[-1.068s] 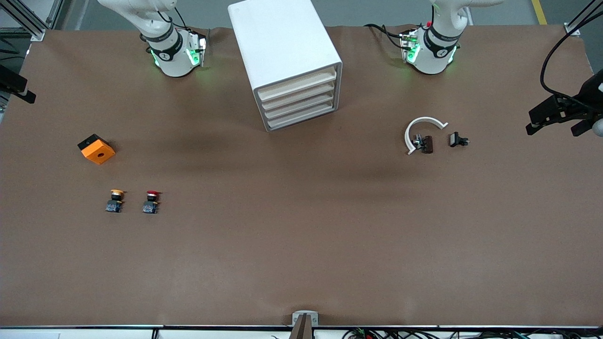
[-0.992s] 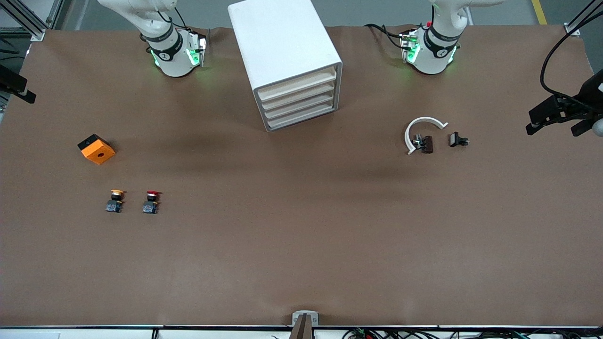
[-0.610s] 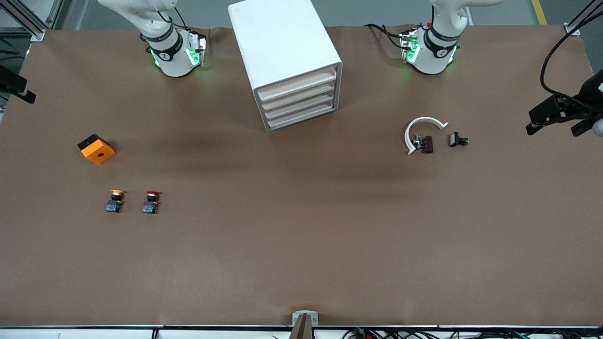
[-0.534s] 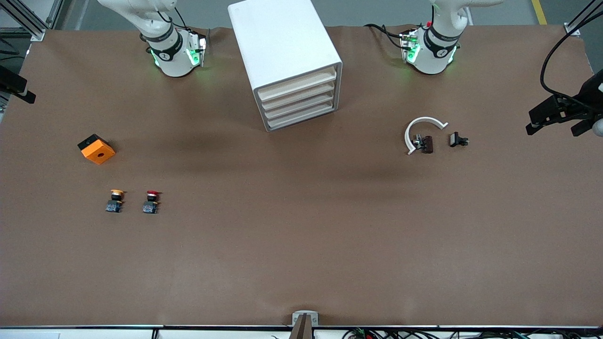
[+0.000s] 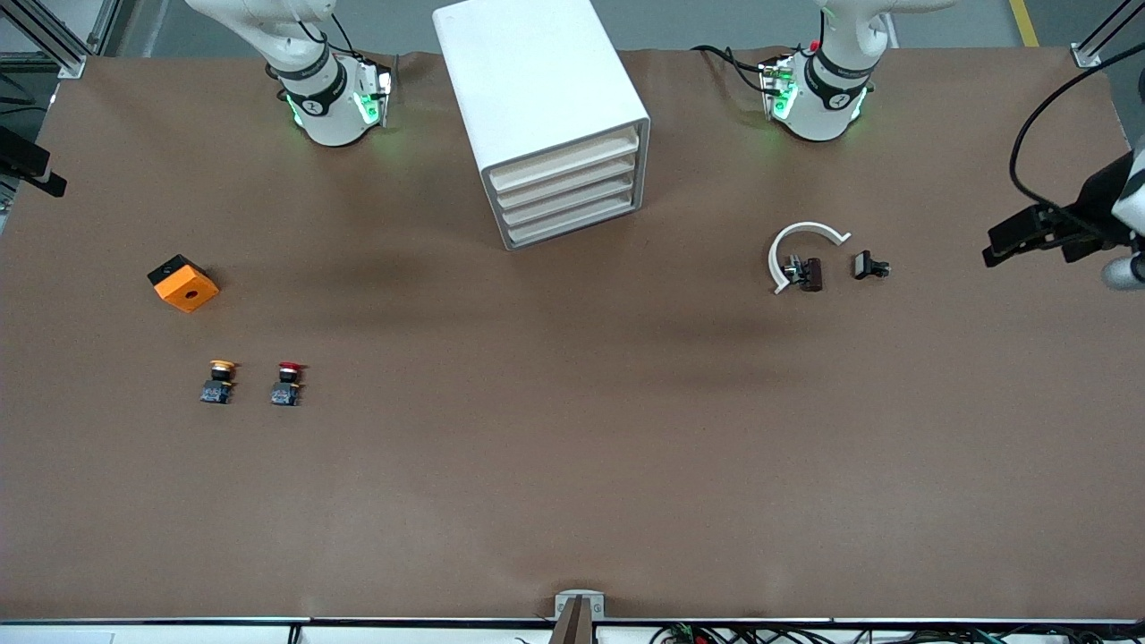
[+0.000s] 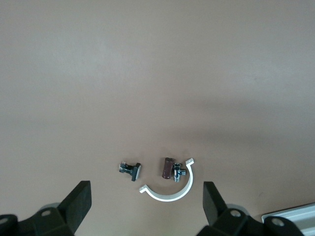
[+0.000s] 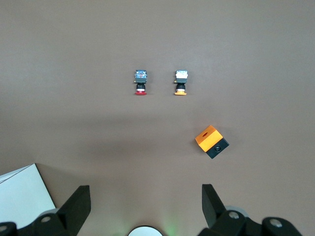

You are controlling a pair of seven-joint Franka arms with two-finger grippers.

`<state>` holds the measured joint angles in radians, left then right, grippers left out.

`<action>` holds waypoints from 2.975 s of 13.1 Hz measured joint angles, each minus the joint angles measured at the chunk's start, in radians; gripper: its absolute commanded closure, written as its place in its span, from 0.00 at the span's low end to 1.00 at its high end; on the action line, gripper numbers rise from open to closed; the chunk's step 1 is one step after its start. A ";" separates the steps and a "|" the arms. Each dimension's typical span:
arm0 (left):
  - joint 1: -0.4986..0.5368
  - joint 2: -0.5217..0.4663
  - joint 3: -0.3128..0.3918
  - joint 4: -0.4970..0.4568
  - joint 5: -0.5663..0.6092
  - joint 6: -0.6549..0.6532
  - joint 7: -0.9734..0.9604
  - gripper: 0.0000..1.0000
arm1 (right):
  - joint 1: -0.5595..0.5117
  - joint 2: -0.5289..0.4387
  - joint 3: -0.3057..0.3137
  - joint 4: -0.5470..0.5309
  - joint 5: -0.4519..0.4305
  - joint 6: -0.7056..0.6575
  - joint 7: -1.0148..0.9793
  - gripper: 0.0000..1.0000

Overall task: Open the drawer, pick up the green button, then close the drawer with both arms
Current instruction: 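Reach the left gripper toward the front of the white cabinet drawer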

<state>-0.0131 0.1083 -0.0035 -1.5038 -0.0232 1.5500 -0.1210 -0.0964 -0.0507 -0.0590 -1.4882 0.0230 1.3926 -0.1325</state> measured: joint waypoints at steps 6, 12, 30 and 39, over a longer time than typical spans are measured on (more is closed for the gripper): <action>-0.077 0.192 -0.007 0.000 -0.001 0.073 -0.162 0.00 | 0.000 -0.001 0.000 -0.001 0.000 0.003 0.037 0.00; -0.157 0.335 -0.011 0.002 -0.024 0.179 -0.499 0.00 | 0.000 -0.002 0.002 -0.001 0.000 0.003 0.055 0.00; -0.244 0.608 -0.303 -0.050 -0.171 0.021 -1.743 0.00 | 0.000 -0.002 0.002 0.003 0.000 0.008 0.056 0.00; -0.232 0.709 -0.314 -0.039 -0.480 -0.060 -1.791 0.00 | -0.002 0.013 -0.001 -0.001 0.000 0.002 0.061 0.00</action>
<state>-0.2449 0.8175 -0.3178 -1.5428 -0.5031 1.4900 -1.9123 -0.0985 -0.0375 -0.0596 -1.4895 0.0231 1.3947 -0.0713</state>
